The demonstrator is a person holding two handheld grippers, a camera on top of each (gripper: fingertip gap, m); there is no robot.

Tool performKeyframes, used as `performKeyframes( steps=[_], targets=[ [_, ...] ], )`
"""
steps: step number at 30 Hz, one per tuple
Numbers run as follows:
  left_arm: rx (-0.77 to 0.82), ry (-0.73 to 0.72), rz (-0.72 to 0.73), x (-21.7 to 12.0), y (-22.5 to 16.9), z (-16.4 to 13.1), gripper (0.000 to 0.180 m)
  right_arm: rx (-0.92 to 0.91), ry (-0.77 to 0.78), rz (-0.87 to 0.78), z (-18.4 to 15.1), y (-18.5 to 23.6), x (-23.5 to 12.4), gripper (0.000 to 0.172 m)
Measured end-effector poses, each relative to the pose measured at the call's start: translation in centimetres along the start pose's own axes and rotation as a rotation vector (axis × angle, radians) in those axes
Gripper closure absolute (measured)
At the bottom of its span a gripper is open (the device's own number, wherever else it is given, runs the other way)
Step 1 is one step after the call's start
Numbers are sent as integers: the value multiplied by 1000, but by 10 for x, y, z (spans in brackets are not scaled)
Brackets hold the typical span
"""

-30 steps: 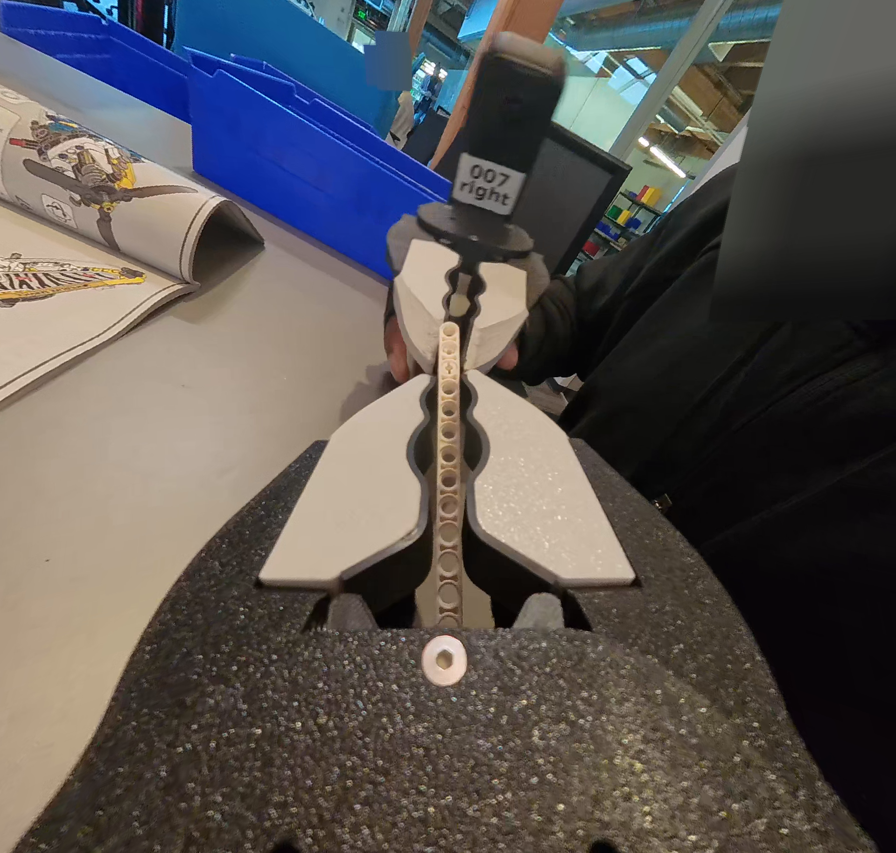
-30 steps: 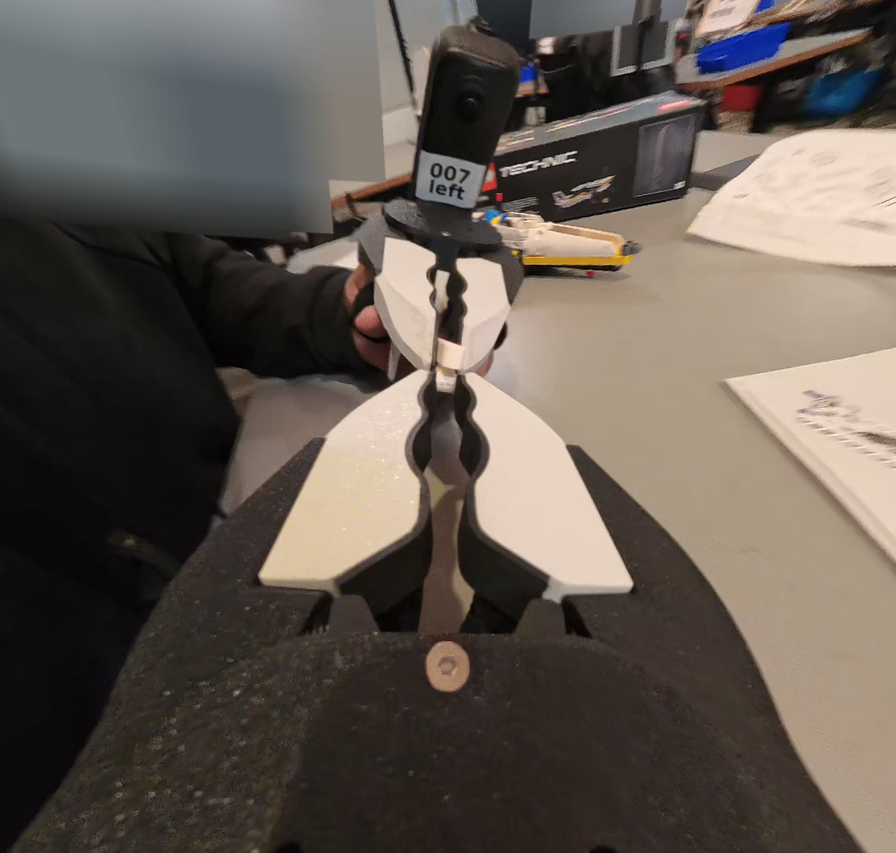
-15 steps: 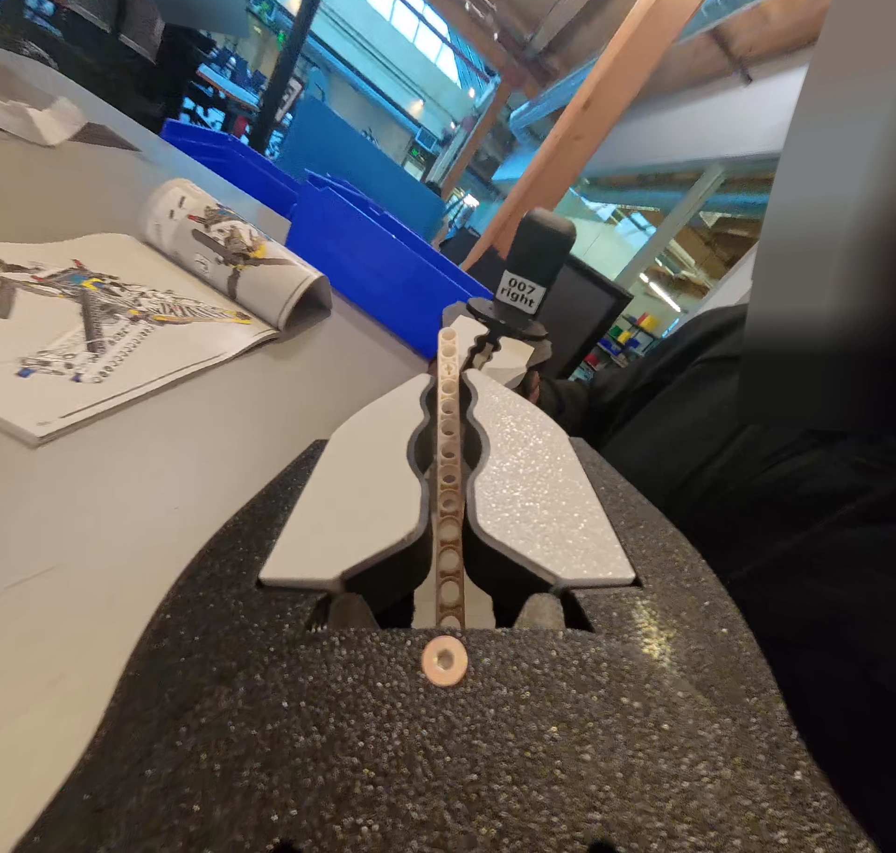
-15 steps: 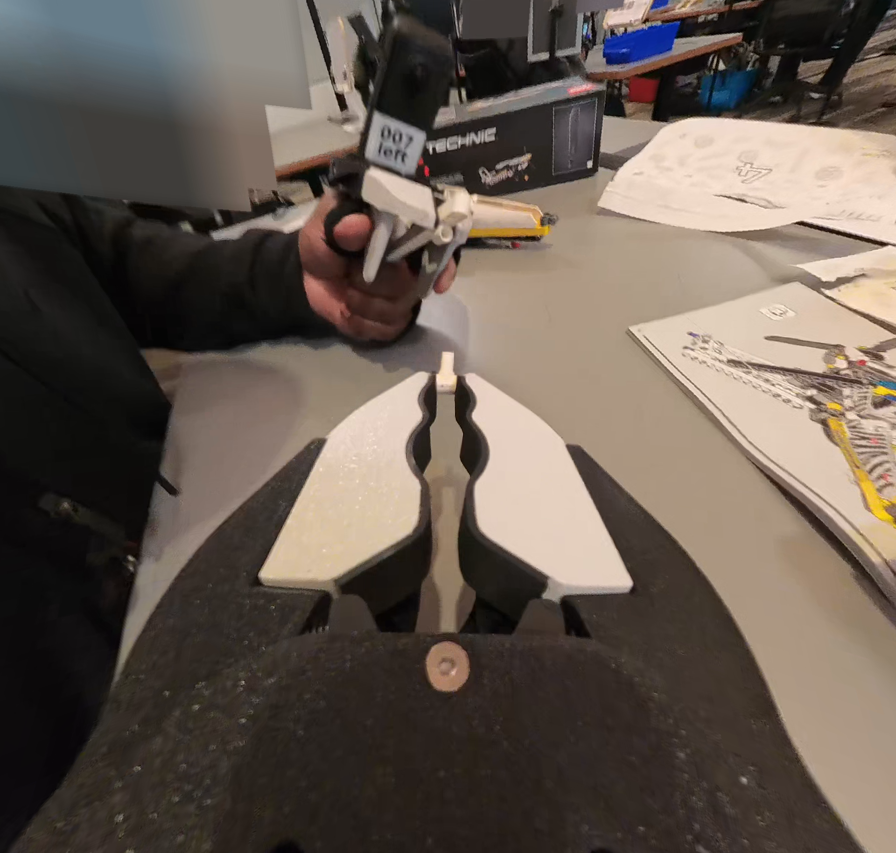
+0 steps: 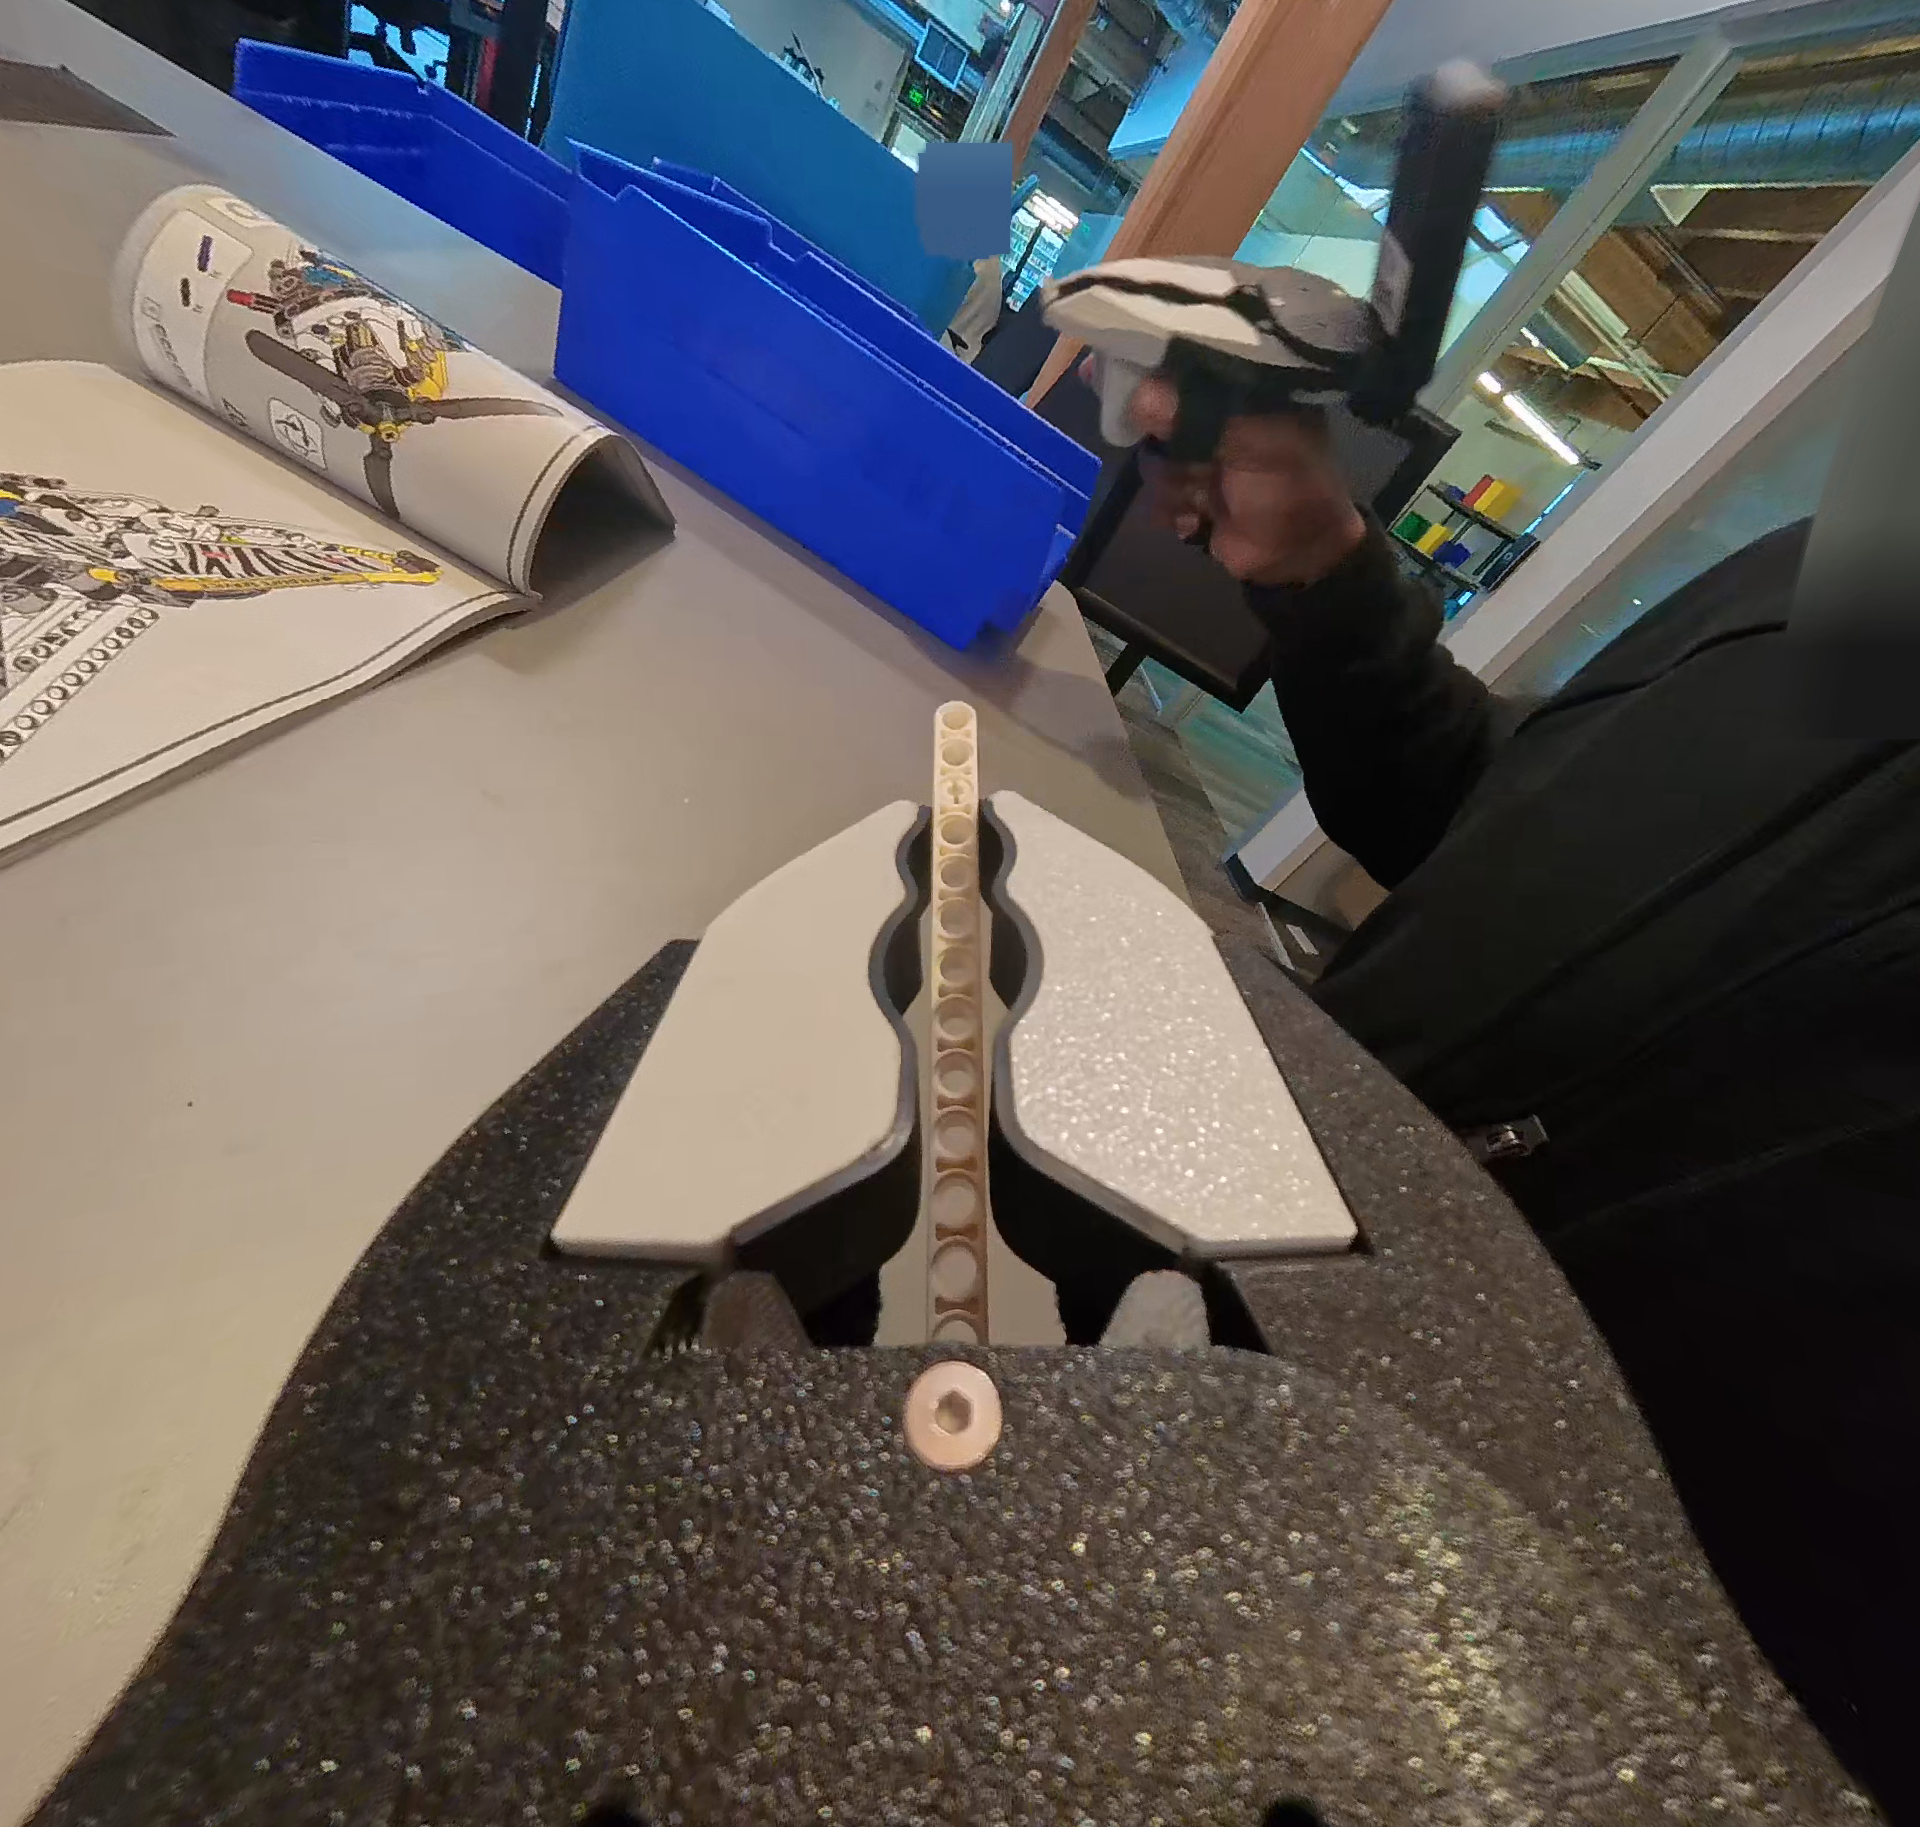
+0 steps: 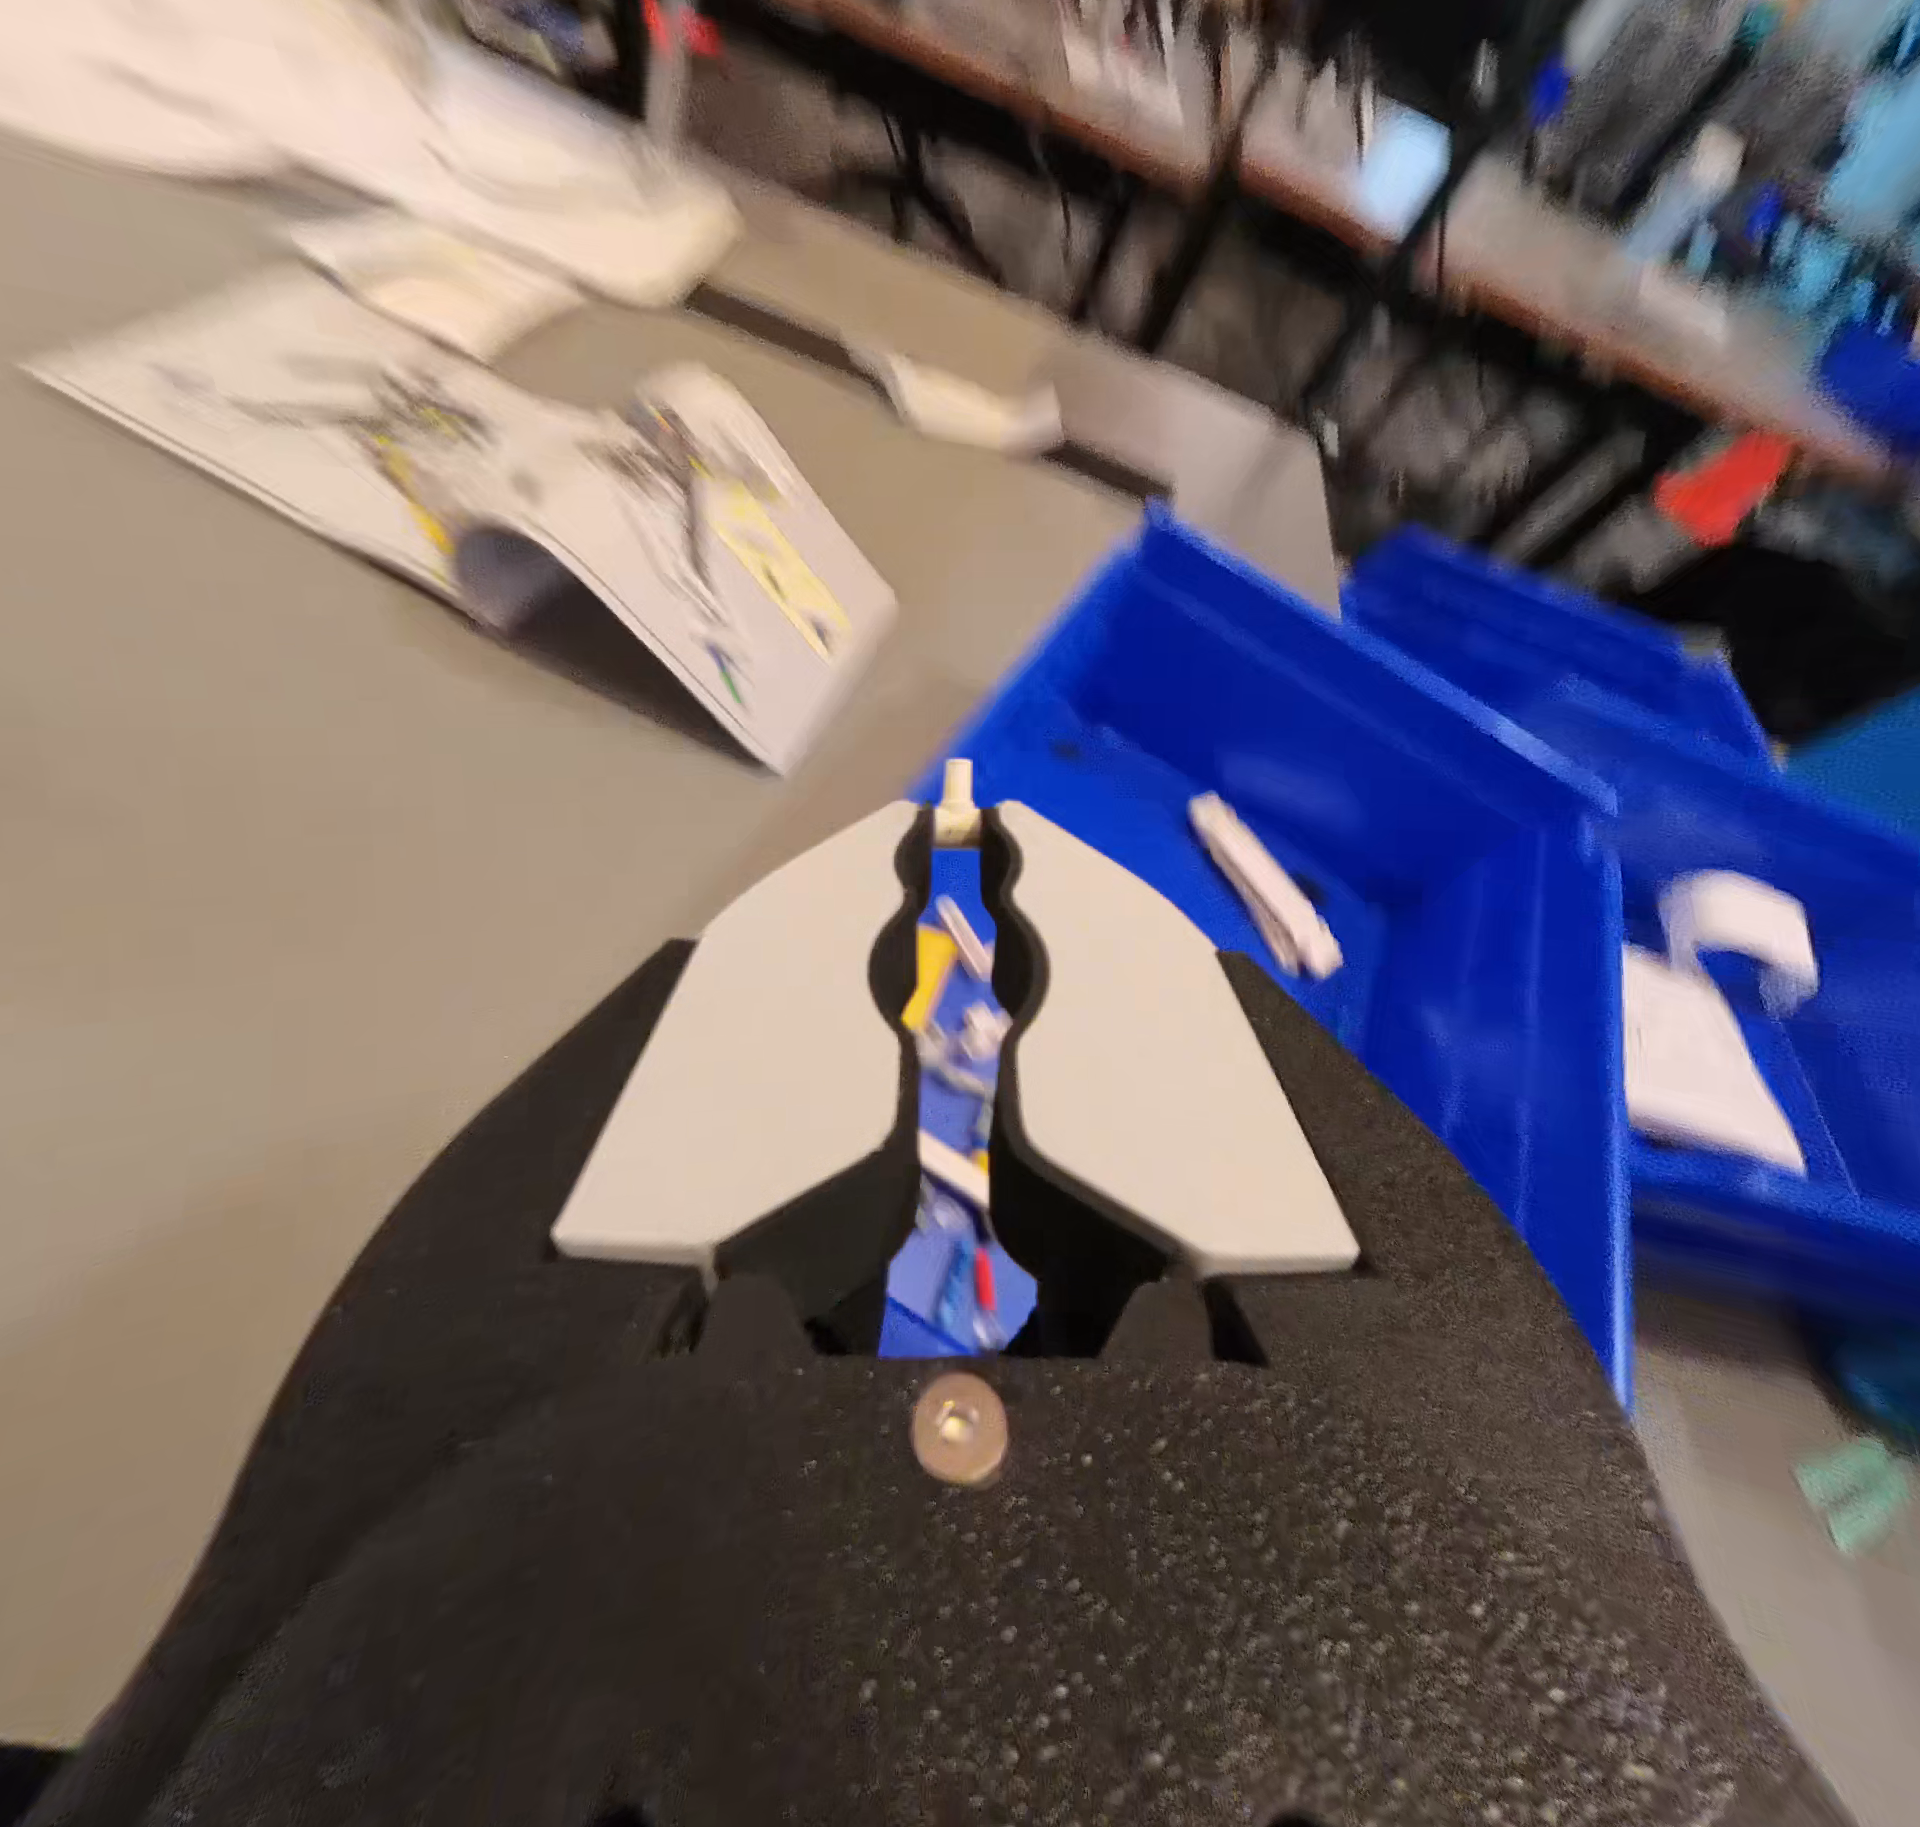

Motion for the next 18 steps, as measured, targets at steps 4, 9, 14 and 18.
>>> performKeyframes(
  steps=[4, 9, 14, 18],
  targets=[
    [14, 2, 13, 3, -1, -2, 171, 83, 206, 28, -54, -24, 15, 143],
    [-27, -34, 1, 6, -1, 1, 171, -94, 186, 32, -18, -2, 7, 143],
    [-156, -110, -92, 4, -5, 8, 171, -267, 13, 224, 46, 86, 17, 146],
    [-250, -160, -204, 0, -10, 13, 171, -232, -212, 584, 91, 192, 36, 148]
  ],
)
Point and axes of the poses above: each gripper's, where its closed fingertips meet, x out along the fingers, z out of its top, y = z × x across the jaws, the point moved 3 cm from there along -x, back along the fingers, and after that the axes turned 12 degrees about -x, right-handed, at the moved point
